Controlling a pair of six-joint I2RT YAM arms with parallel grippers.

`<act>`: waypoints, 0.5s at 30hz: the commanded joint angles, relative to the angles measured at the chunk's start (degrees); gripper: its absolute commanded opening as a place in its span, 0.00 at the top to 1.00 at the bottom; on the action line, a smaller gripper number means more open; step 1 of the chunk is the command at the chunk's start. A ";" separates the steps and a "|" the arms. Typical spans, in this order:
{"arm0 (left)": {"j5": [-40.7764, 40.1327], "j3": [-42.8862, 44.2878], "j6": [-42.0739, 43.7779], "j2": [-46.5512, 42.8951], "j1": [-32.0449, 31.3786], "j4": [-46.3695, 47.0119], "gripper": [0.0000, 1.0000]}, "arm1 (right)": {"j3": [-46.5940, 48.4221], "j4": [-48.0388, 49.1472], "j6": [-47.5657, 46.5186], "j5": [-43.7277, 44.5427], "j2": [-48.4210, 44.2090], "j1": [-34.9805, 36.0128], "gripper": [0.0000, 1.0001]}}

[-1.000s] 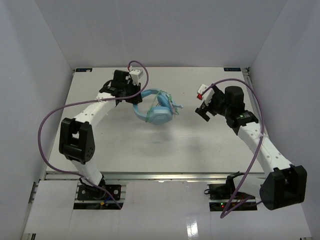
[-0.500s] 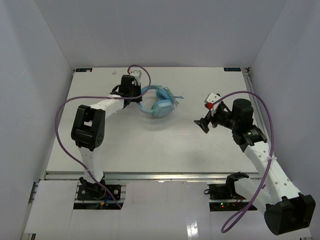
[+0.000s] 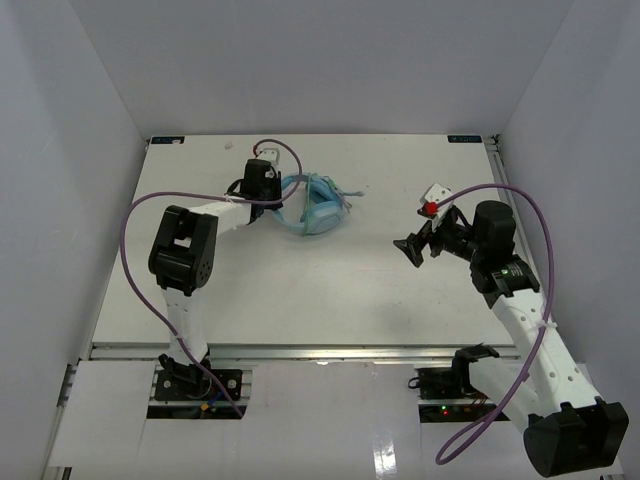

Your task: Wrap the headphones

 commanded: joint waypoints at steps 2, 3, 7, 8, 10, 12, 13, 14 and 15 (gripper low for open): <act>2.41 -0.90 -2.14 -4.04 0.22 2.26 0.41 | 0.53 -0.90 0.83 -0.73 -2.03 -0.96 0.02; 2.59 -1.17 -2.23 -4.46 0.22 2.25 0.37 | 0.53 -1.16 0.91 -0.81 -2.30 -1.04 0.02; 2.53 -2.33 -2.30 -7.27 0.22 1.81 0.23 | 1.26 -3.24 0.53 -0.81 -3.32 -1.50 0.02; 2.27 -2.33 -2.24 -8.38 0.22 1.48 0.17 | 1.65 -4.03 0.39 -0.81 -3.45 -1.82 0.02; 2.01 -2.05 -1.82 -10.69 0.37 0.46 0.12 | 1.95 -4.77 0.15 -0.81 -3.61 -2.23 0.02; 1.84 -0.86 -1.35 -11.88 0.70 -1.92 0.10 | 2.17 -5.53 0.20 -0.89 -3.63 -2.73 0.04; 1.81 -0.44 -1.16 -12.88 0.86 -2.65 0.10 | 2.16 -5.65 0.25 -1.01 -3.71 -3.07 0.04; 1.83 -0.17 -0.99 -14.06 1.02 -3.09 0.10 | 2.11 -5.66 0.31 -1.17 -3.82 -3.44 0.04; 2.10 -0.65 -0.77 -15.30 1.13 -2.94 0.10 | 2.11 -5.71 0.41 -1.34 -3.98 -3.77 0.05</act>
